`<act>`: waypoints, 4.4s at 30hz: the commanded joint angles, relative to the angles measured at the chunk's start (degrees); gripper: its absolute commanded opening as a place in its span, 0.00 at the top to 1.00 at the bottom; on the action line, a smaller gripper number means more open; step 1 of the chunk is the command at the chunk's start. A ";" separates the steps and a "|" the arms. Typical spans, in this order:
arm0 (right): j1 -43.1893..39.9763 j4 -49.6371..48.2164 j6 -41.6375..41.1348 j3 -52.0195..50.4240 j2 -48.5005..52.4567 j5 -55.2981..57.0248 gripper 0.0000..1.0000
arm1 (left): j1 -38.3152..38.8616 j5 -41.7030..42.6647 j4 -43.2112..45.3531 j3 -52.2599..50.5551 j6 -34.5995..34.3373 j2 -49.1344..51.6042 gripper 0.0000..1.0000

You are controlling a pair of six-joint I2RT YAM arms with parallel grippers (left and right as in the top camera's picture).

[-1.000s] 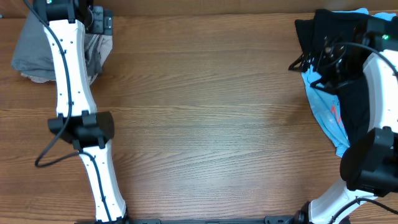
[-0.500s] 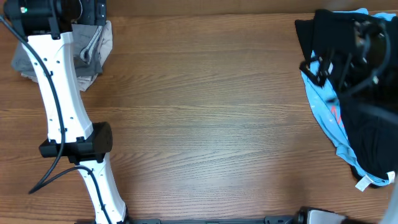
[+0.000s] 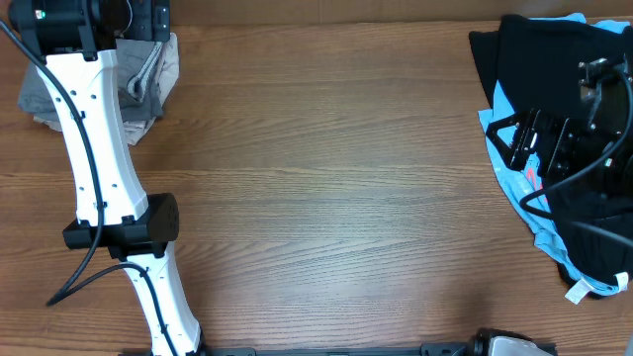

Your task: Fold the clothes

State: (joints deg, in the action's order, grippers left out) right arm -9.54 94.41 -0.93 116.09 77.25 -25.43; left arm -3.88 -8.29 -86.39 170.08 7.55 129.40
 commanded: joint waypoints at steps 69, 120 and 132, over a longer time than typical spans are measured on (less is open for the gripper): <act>14.03 -89.77 -6.60 -115.65 -77.13 23.89 0.00 | -0.22 0.44 -0.15 -0.22 -0.74 0.24 0.00; 14.03 -89.77 -6.60 -115.65 -77.11 23.89 0.00 | 3.85 1.97 4.66 -49.42 -0.55 -40.98 0.00; 14.03 -89.77 -6.60 -115.65 -77.11 23.89 0.00 | 3.87 13.97 58.69 -100.17 -3.78 -73.00 0.00</act>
State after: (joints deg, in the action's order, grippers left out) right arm 4.16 4.80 -7.46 1.04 0.84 -2.09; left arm -0.08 2.90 -33.32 79.92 6.48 61.30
